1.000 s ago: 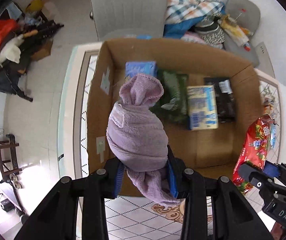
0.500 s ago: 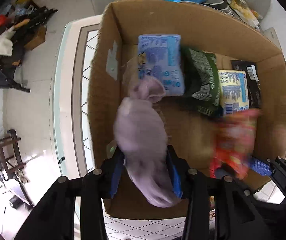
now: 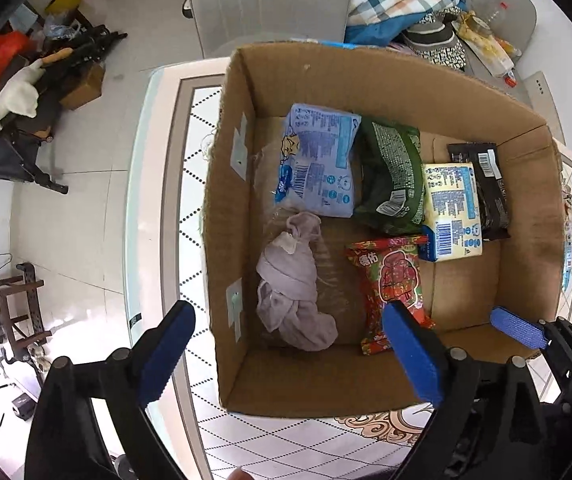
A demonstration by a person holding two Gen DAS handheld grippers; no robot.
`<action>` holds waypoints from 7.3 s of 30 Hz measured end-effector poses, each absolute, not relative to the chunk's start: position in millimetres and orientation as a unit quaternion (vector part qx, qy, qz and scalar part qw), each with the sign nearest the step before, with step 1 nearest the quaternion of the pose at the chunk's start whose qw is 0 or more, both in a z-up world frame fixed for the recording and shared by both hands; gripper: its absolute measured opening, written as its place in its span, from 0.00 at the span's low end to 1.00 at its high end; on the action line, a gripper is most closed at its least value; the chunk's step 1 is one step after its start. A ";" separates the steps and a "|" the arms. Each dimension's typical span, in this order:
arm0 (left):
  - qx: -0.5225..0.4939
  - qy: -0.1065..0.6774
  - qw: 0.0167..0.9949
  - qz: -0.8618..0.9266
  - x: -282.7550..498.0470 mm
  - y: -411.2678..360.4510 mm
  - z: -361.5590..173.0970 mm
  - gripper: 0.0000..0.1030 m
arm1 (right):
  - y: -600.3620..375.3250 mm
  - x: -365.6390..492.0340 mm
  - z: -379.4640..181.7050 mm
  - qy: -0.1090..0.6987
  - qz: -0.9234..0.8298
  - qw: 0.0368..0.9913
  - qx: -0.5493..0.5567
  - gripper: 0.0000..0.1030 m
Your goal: Organize soft objects
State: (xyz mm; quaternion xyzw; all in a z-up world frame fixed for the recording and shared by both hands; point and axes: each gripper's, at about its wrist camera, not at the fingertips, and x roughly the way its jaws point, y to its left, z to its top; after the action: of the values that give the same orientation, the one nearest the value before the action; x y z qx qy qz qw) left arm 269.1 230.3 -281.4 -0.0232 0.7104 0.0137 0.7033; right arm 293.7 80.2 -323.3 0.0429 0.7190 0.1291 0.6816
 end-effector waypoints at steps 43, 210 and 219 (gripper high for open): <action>0.005 0.573 0.819 -0.037 168.4 109.4 -121.3 0.99 | -61.3 181.7 -154.8 0.609 0.093 0.785 0.065 0.97; -0.124 0.724 0.678 0.003 267.5 181.8 -345.8 0.14 | -22.8 288.1 -348.6 0.715 0.064 0.683 0.135 0.29; -0.091 0.721 0.687 0.015 263.2 175.9 -323.3 0.32 | -18.9 292.7 -353.4 0.721 0.071 0.676 0.132 0.57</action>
State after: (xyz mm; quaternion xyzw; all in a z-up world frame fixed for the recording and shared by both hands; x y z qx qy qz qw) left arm 263.2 175.9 -323.3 -0.0906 0.7210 0.0153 0.6868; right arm 292.7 -18.9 -353.4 0.1318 0.7213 0.0713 0.6762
